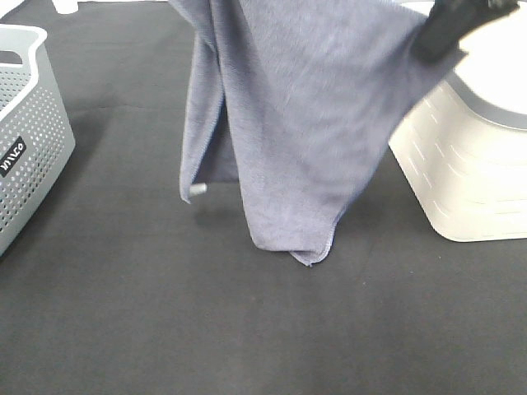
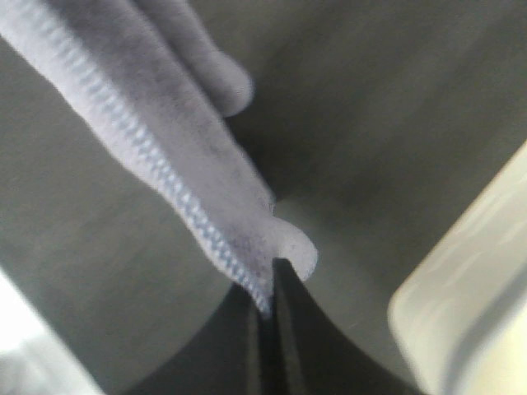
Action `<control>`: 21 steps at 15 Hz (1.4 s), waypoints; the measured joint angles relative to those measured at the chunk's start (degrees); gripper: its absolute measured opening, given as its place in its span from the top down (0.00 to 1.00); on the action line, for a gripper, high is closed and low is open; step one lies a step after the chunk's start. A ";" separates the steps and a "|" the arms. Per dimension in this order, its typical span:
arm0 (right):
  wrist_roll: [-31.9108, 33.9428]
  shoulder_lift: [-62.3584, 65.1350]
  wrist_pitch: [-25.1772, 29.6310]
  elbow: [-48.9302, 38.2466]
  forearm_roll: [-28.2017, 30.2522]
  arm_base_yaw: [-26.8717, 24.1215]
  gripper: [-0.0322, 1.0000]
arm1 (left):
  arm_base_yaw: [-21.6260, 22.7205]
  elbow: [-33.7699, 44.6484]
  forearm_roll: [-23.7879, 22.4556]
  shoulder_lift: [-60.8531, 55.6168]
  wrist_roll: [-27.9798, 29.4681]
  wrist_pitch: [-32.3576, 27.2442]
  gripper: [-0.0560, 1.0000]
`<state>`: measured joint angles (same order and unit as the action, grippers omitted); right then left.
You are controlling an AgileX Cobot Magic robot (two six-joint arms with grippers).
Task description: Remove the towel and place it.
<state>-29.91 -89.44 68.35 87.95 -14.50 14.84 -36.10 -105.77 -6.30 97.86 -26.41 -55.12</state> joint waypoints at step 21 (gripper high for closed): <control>-11.29 -22.29 -29.68 24.69 -2.86 0.00 0.96 | 9.05 0.00 -27.67 11.34 31.63 33.86 0.95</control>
<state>-41.20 -111.73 38.67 112.64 -17.36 14.84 -27.04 -105.77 -33.98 109.21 5.21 -21.26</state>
